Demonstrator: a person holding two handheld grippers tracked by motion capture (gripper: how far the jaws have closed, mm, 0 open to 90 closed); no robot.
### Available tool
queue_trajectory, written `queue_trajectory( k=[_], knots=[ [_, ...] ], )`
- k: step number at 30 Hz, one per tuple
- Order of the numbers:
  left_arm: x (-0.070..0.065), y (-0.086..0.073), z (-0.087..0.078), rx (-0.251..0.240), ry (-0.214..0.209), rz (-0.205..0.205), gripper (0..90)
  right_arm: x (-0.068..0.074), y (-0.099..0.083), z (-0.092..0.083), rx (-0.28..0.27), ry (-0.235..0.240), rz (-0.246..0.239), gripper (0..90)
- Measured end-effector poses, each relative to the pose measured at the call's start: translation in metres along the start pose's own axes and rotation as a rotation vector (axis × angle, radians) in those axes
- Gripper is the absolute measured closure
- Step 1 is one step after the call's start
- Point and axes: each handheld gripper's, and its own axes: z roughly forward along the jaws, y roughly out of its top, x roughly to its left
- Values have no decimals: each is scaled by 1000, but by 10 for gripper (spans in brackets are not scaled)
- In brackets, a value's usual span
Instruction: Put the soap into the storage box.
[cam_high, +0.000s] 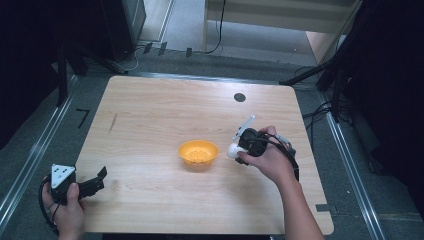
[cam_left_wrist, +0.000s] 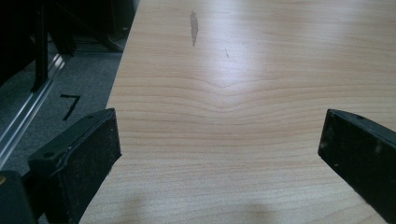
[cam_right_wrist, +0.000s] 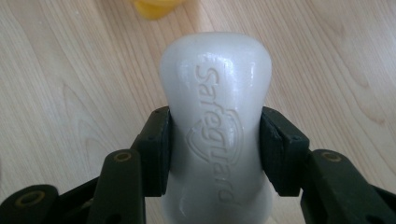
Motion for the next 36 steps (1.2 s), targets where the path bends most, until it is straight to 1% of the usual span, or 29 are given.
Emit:
queue_trajectory(
  k=[1, 2, 4, 6, 15, 17, 19, 26, 27, 28, 30, 33, 34, 35, 36],
  knots=[
    [0, 0, 0, -1, -2, -1, 0, 1, 2, 0, -2, 5, 1, 511],
    [0, 0, 0, -1, -3, -1, 0, 1, 4, 1, -2, 2, -13, 511],
    [0, 0, 0, 0, -1, 0, 0, 2, 8, 1, 0, 3, -18, 511],
    [0, 0, 0, 1, 0, 3, 0, 2, 13, 1, 0, 3, -38, 511],
    [0, 0, 0, -4, -2, -1, 0, 1, 24, -2, -4, 11, -64, 511],
    [0, 0, 0, -3, -1, 1, 0, 2, 27, -2, -6, 11, -69, 510],
    [0, 0, -1, -4, -1, 2, 0, 2, 31, -2, -6, 14, -85, 510],
    [0, 0, -1, -4, -1, 1, 0, 5, 40, -1, -7, 18, -106, 510],
    [0, 0, -1, -4, -2, 1, 0, 6, 42, -1, -8, 23, -111, 510],
    [0, 0, -1, -4, -3, 0, 0, 6, 45, 0, -7, 18, -123, 510],
    [0, 0, -1, -4, -3, 0, 0, 7, 46, 0, -7, 23, -114, 510],
    [0, 0, -1, -3, -4, -1, 0, 7, 50, 1, -11, 25, -132, 510],
    [0, 0, -1, -4, -4, 0, 0, 9, 52, 1, -8, 26, -128, 510],
    [0, 0, 0, -3, -2, 0, 0, 9, 54, 2, -8, 25, -143, 510],
    [0, 0, 0, -3, -2, 0, 0, 10, 55, 2, -12, 26, -142, 510]
  ],
)
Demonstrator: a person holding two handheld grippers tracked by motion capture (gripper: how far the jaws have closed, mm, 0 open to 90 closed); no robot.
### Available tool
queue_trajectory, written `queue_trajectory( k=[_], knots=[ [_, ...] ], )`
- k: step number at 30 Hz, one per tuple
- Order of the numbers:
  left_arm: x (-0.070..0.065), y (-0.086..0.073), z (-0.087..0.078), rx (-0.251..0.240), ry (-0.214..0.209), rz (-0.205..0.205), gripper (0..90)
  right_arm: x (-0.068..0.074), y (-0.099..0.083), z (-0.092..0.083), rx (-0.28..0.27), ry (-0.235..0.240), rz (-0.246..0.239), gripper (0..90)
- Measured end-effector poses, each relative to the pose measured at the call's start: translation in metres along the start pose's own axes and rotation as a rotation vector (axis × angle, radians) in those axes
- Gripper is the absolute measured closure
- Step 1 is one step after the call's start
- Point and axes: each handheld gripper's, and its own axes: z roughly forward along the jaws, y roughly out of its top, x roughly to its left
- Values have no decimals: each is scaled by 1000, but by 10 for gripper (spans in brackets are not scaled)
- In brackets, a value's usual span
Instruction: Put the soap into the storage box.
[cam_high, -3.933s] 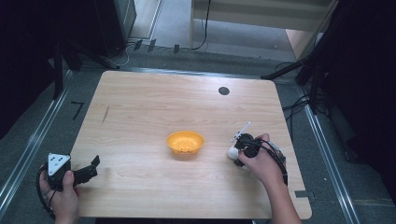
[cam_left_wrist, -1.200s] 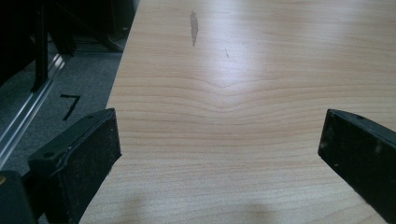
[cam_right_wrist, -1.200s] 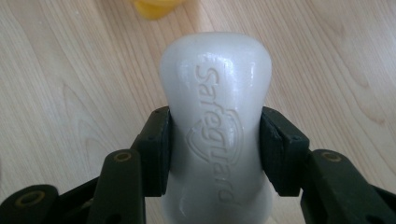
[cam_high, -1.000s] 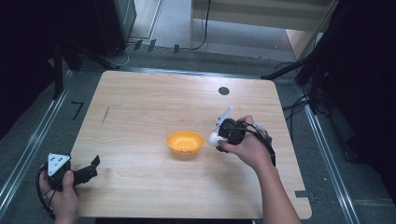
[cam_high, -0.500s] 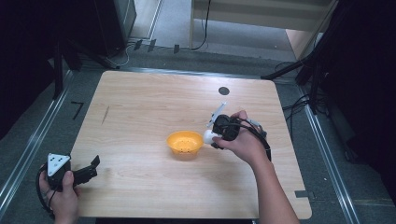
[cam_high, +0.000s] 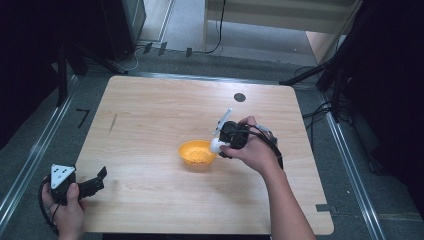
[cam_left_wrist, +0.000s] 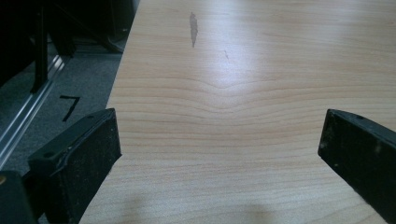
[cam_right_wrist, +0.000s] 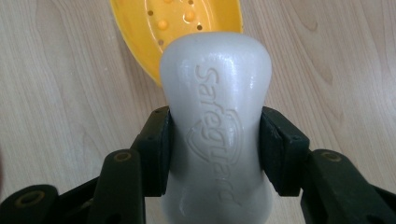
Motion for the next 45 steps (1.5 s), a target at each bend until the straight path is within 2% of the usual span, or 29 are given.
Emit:
queue_trajectory(
  k=[14, 15, 29, 45],
  knots=[
    [0, 0, 0, -1, 0, 0, 0, 4, 18, 4, 3, 16, -29, 510],
    [0, 0, 0, 0, 0, 0, 0, 3, 19, 5, -3, 18, -44, 510],
    [1, 0, 0, 1, -4, -3, 0, 11, 45, 17, 12, 39, -101, 510],
    [1, 0, 0, 4, -5, -5, 0, 14, 60, 33, 24, 54, -133, 510]
  ],
)
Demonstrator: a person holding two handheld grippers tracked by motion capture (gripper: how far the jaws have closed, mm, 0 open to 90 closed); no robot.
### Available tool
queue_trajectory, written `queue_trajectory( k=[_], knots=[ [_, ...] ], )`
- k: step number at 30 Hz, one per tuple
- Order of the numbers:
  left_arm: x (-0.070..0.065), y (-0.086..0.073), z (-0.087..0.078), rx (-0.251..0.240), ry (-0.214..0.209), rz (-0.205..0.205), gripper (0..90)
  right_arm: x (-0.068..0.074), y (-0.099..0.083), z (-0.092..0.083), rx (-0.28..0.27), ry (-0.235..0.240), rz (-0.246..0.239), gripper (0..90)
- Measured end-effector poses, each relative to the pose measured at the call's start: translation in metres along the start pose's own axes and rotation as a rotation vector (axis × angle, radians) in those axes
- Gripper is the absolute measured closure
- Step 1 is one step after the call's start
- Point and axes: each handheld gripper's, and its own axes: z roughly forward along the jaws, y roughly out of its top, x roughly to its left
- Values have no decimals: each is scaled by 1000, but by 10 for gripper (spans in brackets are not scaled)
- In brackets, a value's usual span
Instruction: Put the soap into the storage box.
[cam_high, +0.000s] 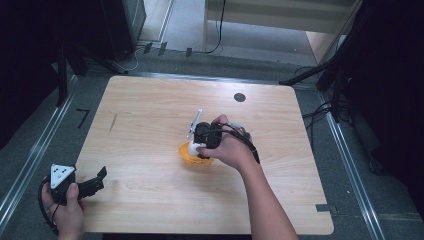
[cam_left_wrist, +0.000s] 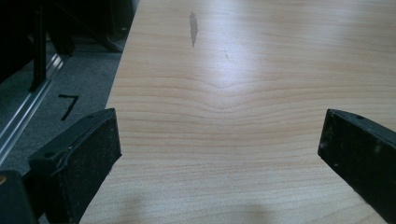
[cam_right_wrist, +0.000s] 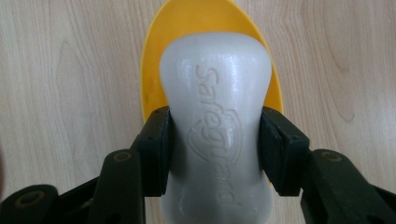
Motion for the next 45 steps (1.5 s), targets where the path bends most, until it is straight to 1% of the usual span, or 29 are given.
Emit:
queue_trajectory(
  k=[7, 8, 9, 10, 11, 12, 14, 16, 21, 22, 24, 25, 26, 28, 30, 33, 35, 36, 37, 38, 40, 42, 43, 44, 45],
  knots=[
    [0, 0, 0, 0, -3, -2, 0, -2, 3, 7, 10, 7, -11, 509],
    [0, 0, 0, -1, -2, -3, 0, -2, 3, 8, 18, 7, -3, 509],
    [0, 0, 0, 0, -3, -2, 0, -2, 3, 8, 14, 5, -13, 509],
    [0, 0, 0, 0, -3, -3, 0, -2, 4, 9, 13, 8, -8, 509],
    [0, 0, 0, 0, -2, -3, 0, -3, 5, 11, 14, 9, -16, 509],
    [0, 0, 0, 0, -2, -2, 0, -2, 5, 11, 20, 10, -6, 509],
    [0, 0, 0, -1, -2, -2, 0, -3, 6, 14, 16, 11, -15, 509],
    [1, 0, 0, 0, -3, -2, 0, -4, 7, 17, 25, 12, -21, 509],
    [1, 0, 0, 0, -4, -2, 0, -3, 7, 20, 18, 11, -28, 494],
    [1, 0, 0, 0, -4, -4, 0, -3, 7, 20, 9, 19, -27, 485],
    [1, 0, 0, -2, -5, -6, 0, -2, 8, 16, -23, 17, -16, 459],
    [1, 0, 0, -2, -4, -5, 0, -3, 8, 13, -37, 7, -9, 453],
    [1, 0, 0, -3, -5, -6, 0, -3, 7, 10, -49, 5, 4, 447],
    [1, 0, 0, -3, -5, -7, 0, -4, 5, 5, -56, -8, 10, 432],
    [1, 0, 0, -3, -5, -7, 0, -5, 0, 1, -56, -22, 31, 424],
    [0, 0, 0, 0, -5, -4, 0, -7, -9, -5, -67, -38, 60, 406],
    [0, 0, 0, 0, -4, -4, 0, -8, -17, -9, -84, -37, 101, 391],
    [0, 0, 0, 0, -4, -3, 0, -10, -21, -10, -96, -47, 105, 383],
    [0, 0, 0, -1, -4, -3, 0, -10, -29, -13, -102, -56, 133, 361],
    [0, 0, 0, -1, -4, -2, 0, -10, -29, -13, -102, -56, 133, 361],
    [0, 0, 0, -1, -1, 0, 0, -12, -36, -16, -113, -69, 140, 336],
    [0, 0, 0, -1, 0, 1, 0, -12, -43, -19, -122, -80, 159, 315],
    [0, 0, 0, -3, -2, 0, 0, -13, -50, -21, -132, -85, 176, 297],
    [0, 0, 0, -1, -1, 1, 0, -13, -50, -21, -132, -85, 176, 297],
    [0, 0, 0, -1, -1, 1, 0, -13, -52, -23, -129, -88, 187, 288]
  ],
)
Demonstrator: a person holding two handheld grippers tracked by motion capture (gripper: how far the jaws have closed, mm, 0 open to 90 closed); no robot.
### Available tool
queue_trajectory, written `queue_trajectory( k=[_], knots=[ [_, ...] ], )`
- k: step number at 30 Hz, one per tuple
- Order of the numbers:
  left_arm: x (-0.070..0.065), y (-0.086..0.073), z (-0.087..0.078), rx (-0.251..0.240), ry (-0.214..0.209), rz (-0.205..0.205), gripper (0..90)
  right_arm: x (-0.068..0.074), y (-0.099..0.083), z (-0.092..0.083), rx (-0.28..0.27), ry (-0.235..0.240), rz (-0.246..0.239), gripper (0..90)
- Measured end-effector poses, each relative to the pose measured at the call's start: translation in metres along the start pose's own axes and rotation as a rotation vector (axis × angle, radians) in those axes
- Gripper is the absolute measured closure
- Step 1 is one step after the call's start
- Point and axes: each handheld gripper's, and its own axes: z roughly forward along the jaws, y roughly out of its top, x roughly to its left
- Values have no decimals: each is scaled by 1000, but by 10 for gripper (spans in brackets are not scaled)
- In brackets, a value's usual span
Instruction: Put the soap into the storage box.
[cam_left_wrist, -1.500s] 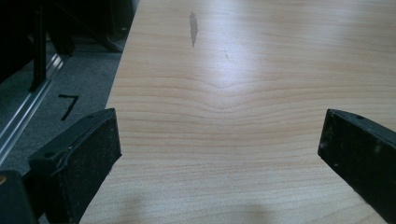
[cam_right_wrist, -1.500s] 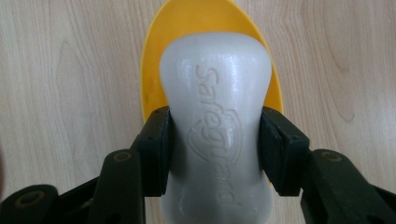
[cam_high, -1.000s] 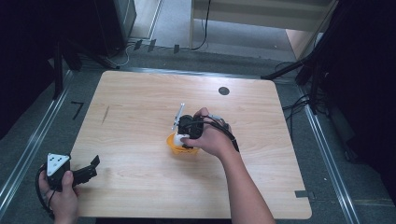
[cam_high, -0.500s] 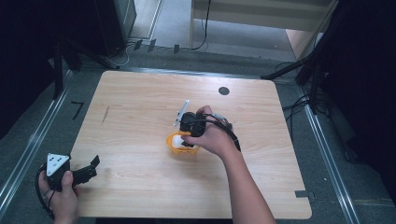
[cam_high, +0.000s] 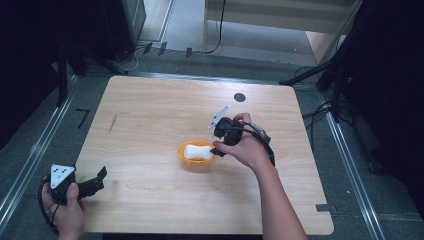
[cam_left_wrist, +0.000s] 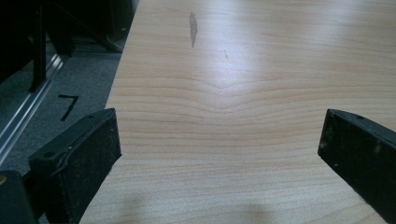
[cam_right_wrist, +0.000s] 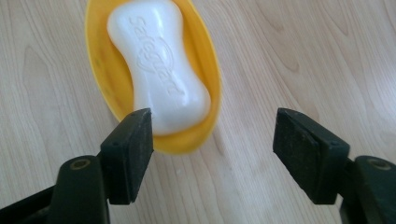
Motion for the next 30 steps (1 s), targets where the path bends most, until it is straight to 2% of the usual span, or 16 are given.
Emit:
queue_trajectory(
  k=[4, 7, 8, 11, 12, 13, 19, 25, 30],
  knots=[
    [0, 0, 0, 0, 0, 0, 0, -5, -14, -5, -15, -7, 38, 232],
    [0, 0, 0, -1, 1, 1, 0, -6, -22, -6, -17, -39, 51, 176],
    [0, 0, 0, -1, 1, 1, 0, -5, -25, -6, -9, -54, 69, 155],
    [0, 0, 0, -1, 1, 2, 0, -7, -34, -7, -8, -52, 97, 133],
    [0, 0, 0, -1, 1, 3, 0, -8, -40, -8, -20, -61, 127, 101],
    [0, 0, 0, -1, 0, 3, 0, -8, -40, -8, -20, -61, 127, 101],
    [-1, 0, 0, -1, 4, 3, 0, -10, -58, -9, -25, -79, 196, 1],
    [-1, 0, 0, -2, 5, 4, 0, -9, -79, -8, -33, -101, 244, 0],
    [-1, 0, 0, -2, 8, 6, 0, -7, -96, -7, -43, -101, 278, 0]
  ],
)
